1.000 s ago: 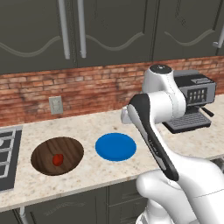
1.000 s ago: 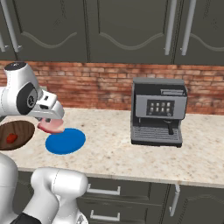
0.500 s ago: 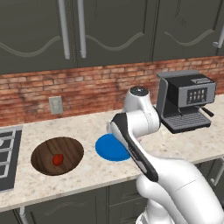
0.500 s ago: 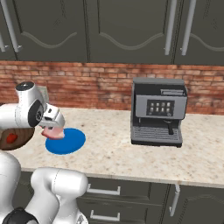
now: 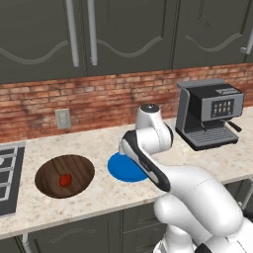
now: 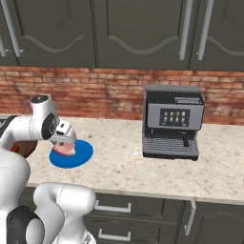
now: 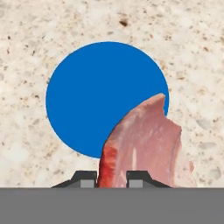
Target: Place the steak on the plate and place the bell pepper on the same plate.
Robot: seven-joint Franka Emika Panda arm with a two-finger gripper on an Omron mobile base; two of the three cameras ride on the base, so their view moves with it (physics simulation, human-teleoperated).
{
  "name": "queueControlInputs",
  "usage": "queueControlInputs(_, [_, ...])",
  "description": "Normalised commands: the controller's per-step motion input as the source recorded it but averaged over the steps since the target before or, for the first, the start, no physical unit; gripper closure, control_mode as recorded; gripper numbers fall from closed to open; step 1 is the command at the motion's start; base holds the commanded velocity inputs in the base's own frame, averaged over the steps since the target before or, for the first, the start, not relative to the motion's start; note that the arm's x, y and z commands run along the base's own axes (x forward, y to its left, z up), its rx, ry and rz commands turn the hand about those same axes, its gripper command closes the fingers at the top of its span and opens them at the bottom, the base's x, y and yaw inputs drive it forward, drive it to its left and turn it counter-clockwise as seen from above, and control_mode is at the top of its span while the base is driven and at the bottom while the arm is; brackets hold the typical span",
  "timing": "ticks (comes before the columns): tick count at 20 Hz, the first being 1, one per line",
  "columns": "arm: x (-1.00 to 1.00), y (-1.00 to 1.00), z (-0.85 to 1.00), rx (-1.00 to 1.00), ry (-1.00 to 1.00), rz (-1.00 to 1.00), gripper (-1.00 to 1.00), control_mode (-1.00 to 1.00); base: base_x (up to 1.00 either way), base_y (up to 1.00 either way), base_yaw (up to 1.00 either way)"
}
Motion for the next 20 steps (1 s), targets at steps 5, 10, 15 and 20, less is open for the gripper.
queueControlInputs(5, [0.09, 0.00, -0.50, 0.00, 0.07, 0.00, 1.00, -1.00, 0.00, 0.00, 0.00])
queueControlInputs(10, [0.22, 0.00, -0.01, 0.00, 0.00, 0.00, 1.00, -1.00, 0.00, 0.00, 0.00])
queueControlInputs(15, [0.36, 0.00, -0.07, 0.00, 0.00, 0.00, 1.00, -1.00, 0.00, 0.00, 0.00])
queueControlInputs(20, [0.09, 0.00, -0.17, 0.00, 0.00, 0.00, 1.00, -1.00, 0.00, 0.00, 0.00])
